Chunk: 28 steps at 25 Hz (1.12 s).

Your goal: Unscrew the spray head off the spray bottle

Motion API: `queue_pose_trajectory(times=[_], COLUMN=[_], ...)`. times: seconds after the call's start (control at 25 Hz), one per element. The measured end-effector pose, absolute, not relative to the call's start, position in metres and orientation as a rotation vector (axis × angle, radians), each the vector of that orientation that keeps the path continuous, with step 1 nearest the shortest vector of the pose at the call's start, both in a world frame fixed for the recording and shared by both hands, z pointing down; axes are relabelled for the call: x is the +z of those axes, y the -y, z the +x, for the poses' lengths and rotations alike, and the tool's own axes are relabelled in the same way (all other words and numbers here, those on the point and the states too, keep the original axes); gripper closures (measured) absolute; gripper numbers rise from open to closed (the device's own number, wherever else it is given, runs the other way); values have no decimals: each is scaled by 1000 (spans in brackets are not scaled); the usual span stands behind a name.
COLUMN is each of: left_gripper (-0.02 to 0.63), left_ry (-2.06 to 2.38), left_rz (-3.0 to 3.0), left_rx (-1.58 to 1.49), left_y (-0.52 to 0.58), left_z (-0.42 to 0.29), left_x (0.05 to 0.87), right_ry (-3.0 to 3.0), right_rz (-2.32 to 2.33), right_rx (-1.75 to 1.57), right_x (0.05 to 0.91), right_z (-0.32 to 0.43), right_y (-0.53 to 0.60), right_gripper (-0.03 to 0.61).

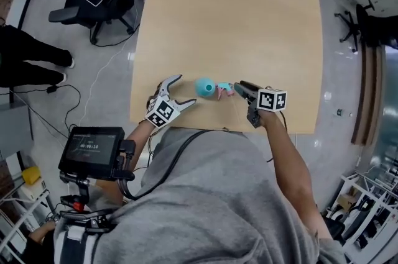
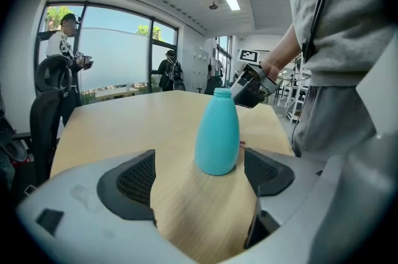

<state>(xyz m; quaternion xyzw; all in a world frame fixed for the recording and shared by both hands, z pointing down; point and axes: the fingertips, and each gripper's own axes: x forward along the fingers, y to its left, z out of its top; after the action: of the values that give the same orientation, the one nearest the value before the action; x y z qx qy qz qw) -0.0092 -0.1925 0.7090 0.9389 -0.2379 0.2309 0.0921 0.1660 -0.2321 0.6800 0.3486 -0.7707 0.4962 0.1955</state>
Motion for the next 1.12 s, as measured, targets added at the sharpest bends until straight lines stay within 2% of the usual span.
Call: queue_pose_trajectory(times=[0.2, 0.24, 0.28, 0.32, 0.36, 0.44, 0.48, 0.72, 1.12], left_gripper=[190, 198, 217, 258, 335, 542, 605, 611, 611], left_ry=[875, 900, 921, 937, 951, 965, 962, 948, 892], left_rz=[2773, 2779, 2787, 2794, 2799, 2787, 2771, 2741, 2957], left_rx=[530, 504, 479, 453, 421, 331, 278, 69, 61], left_y=[211, 216, 220, 224, 228, 237, 241, 247, 177], left_z=[-44, -47, -49, -50, -52, -54, -54, -81, -23], left_x=[670, 662, 652, 642, 629, 601, 588, 507, 405], right_ry=[2260, 2284, 2308, 2332, 2356, 2406, 2433, 2617, 2726], right_rz=[1168, 1191, 1215, 1236, 1255, 1281, 1291, 1293, 1271], right_rx=[1398, 1371, 1335, 1296, 1257, 1174, 1124, 782, 199], right_x=[658, 650, 640, 630, 620, 596, 583, 485, 348], right_z=[188, 189, 190, 191, 191, 190, 187, 140, 161], right_y=[241, 243, 245, 248, 251, 258, 261, 267, 160], right_gripper=[432, 457, 524, 560, 572, 572, 572, 573, 572])
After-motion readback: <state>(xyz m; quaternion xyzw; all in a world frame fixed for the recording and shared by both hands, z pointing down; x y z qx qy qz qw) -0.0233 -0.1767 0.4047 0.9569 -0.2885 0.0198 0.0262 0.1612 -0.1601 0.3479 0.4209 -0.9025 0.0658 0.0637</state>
